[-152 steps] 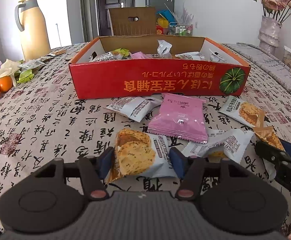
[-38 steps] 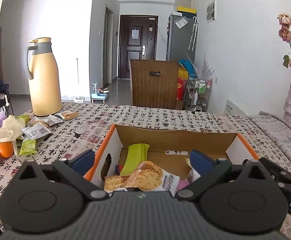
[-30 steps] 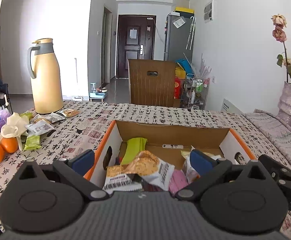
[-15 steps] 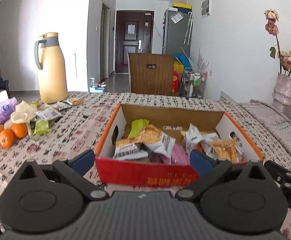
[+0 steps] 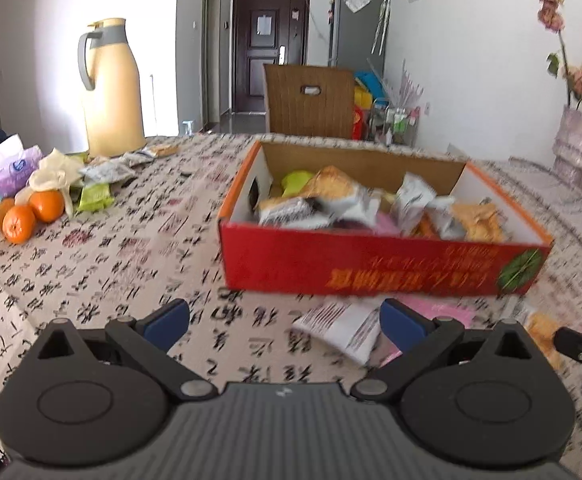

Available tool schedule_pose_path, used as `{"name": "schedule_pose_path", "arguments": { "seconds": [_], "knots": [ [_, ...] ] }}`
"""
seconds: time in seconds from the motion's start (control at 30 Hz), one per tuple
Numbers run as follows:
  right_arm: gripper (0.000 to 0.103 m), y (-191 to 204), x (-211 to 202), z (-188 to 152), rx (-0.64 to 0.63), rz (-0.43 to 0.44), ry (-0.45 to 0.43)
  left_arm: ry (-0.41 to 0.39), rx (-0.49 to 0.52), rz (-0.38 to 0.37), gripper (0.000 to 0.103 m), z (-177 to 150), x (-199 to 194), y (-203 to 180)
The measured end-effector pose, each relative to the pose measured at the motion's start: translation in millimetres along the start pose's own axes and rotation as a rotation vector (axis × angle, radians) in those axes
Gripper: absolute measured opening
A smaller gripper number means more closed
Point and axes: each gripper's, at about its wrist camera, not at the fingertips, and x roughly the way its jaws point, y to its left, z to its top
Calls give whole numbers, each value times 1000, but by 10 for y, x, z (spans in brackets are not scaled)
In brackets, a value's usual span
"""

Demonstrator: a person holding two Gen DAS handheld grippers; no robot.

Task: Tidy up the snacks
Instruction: 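Move both tools back toward the snacks on the table, then grasp a white-and-brown cracker pack with the right tool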

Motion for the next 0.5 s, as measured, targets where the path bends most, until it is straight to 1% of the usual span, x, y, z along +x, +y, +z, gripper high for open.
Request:
{"name": "schedule_pose_path", "arguments": {
  "seconds": [0.1, 0.3, 0.5],
  "knots": [
    [103, 5, 113, -49, -42, -6, 52, 28, -9, 3, 103, -54, 89, 35],
    [103, 14, 346, -2, -98, -9, 123, 35, -9, -13, 103, -109, 155, 31],
    [103, 22, 585, 97, -128, 6, 166, 41, -27, -33, 103, -133, 204, 67]
  ]
}}
